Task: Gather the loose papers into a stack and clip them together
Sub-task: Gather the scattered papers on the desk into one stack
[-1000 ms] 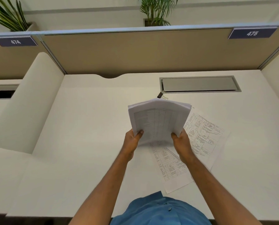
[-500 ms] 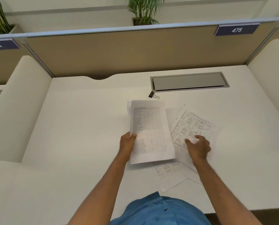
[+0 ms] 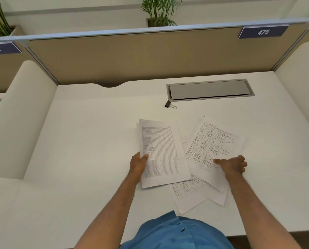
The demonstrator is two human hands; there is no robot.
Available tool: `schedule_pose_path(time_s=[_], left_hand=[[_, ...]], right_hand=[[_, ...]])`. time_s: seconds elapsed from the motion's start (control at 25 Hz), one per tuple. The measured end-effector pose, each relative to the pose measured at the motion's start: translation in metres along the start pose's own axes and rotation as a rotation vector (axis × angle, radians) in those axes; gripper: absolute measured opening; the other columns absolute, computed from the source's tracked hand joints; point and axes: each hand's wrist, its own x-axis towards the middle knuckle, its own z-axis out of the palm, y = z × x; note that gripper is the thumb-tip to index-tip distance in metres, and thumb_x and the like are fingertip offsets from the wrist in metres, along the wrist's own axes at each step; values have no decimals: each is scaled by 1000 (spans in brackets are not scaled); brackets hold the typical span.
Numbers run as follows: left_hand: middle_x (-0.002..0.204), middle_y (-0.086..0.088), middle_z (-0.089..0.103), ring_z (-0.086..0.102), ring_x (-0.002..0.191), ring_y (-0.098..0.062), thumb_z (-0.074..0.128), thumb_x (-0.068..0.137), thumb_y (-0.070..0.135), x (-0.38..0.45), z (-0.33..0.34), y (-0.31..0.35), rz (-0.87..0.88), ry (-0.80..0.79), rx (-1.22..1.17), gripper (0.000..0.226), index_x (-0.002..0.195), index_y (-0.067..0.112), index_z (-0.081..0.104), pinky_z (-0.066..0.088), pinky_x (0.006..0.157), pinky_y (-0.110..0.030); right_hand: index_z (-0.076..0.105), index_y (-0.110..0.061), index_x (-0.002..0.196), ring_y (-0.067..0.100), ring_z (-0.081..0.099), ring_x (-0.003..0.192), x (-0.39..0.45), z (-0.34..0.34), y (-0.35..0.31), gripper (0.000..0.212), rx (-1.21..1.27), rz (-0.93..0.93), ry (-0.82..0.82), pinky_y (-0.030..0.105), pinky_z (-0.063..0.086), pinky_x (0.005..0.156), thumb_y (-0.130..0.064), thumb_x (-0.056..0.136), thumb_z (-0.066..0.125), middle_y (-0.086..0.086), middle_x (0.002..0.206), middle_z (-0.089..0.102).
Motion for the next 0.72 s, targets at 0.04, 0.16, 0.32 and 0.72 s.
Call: schedule_pose_path(time_s=[0.04,0.16,0.32,0.72], left_hand=[[129,-8,69,67,115,-28,56,104,19,1,0,-2,-9,-2,5,35,138,10,61,54,103,-44],[130,-8,69,67,116,-29,56,104,19,1,0,-3,-11,-11,9,35,138,11,61,53,105,-48],[130,-9,69,66,117,-29,55,105,19,-1,0,-2,-9,-7,19,36,139,10,60,53,105,-46],[130,-8,69,66,116,-29,55,105,21,-3,0,0,-18,-15,13,36,139,10,59,54,102,-42]], right_hand=[[28,-2,143,45,47,128,2,-1,1,102,45,-1,-19,55,48,99,-22,68,94,25,145,41],[33,-4,149,41,52,132,-1,-1,6,82,147,-69,-11,51,42,109,-19,84,80,21,149,50],[55,-7,137,39,59,125,-21,-10,-2,46,197,-261,140,46,46,102,-26,96,65,18,139,61],[65,-20,110,36,67,83,-83,-61,-80,19,256,-766,375,37,53,69,-34,103,53,8,98,74]])
